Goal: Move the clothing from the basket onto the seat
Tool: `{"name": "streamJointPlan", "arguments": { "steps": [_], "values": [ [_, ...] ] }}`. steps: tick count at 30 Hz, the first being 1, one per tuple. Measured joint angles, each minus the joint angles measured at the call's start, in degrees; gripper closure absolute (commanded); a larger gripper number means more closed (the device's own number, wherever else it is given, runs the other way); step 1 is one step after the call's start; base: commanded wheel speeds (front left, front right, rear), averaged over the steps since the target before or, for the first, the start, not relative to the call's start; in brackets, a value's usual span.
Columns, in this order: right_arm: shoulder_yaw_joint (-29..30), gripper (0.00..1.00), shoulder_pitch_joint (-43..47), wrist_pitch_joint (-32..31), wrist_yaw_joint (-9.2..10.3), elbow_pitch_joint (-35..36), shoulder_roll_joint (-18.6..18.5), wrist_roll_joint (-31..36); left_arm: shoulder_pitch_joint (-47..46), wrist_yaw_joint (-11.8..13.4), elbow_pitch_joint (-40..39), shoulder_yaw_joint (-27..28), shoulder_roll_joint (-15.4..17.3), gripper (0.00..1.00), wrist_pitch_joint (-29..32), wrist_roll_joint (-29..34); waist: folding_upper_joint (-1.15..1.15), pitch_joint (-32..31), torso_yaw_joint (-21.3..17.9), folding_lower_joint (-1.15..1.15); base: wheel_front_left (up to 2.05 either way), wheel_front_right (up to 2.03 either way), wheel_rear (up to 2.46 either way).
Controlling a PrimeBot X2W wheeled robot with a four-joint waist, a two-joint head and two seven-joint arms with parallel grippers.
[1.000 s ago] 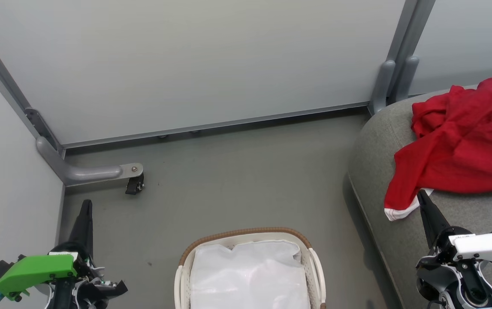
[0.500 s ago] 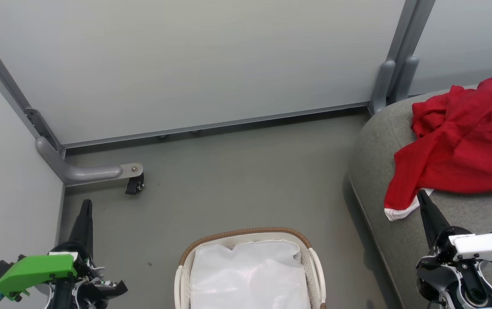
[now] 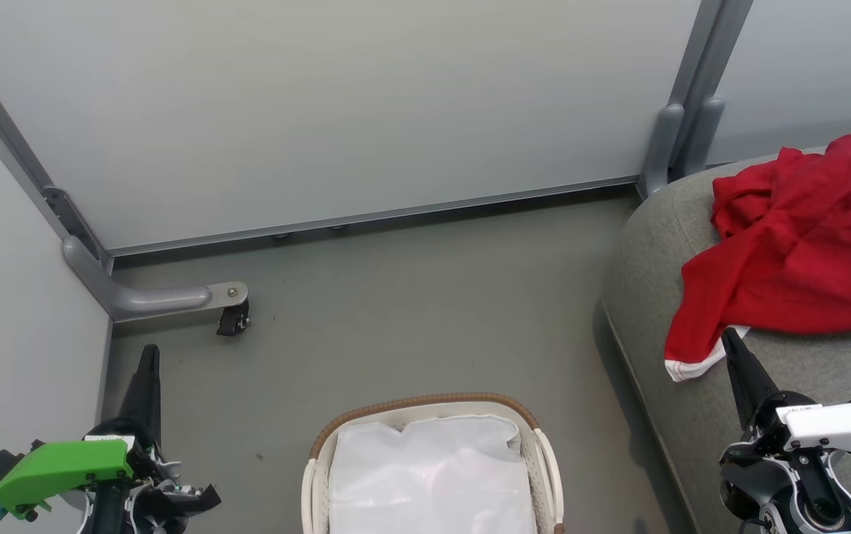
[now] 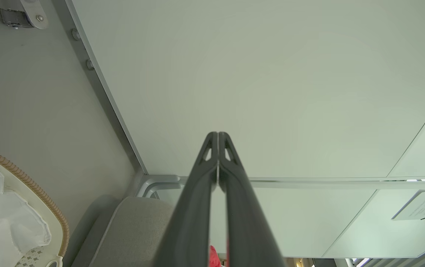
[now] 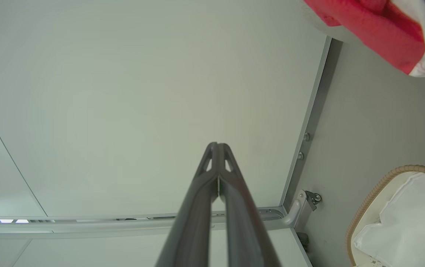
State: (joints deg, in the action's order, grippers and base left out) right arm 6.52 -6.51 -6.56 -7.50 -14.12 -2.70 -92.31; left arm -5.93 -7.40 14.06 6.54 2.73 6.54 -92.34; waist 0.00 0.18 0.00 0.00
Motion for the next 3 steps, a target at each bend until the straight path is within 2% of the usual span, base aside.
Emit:
{"name": "streamJointPlan", "arguments": {
  "steps": [3],
  "values": [
    [0.00, 1.00, 0.00, 0.00, 0.00, 0.00, 0.00, 0.00, 0.00, 0.00, 0.00, 0.00, 0.00, 1.00, 0.00, 0.00, 0.00, 0.00, 0.00, 0.00, 0.00, 0.00, 0.00]
  ]
}}
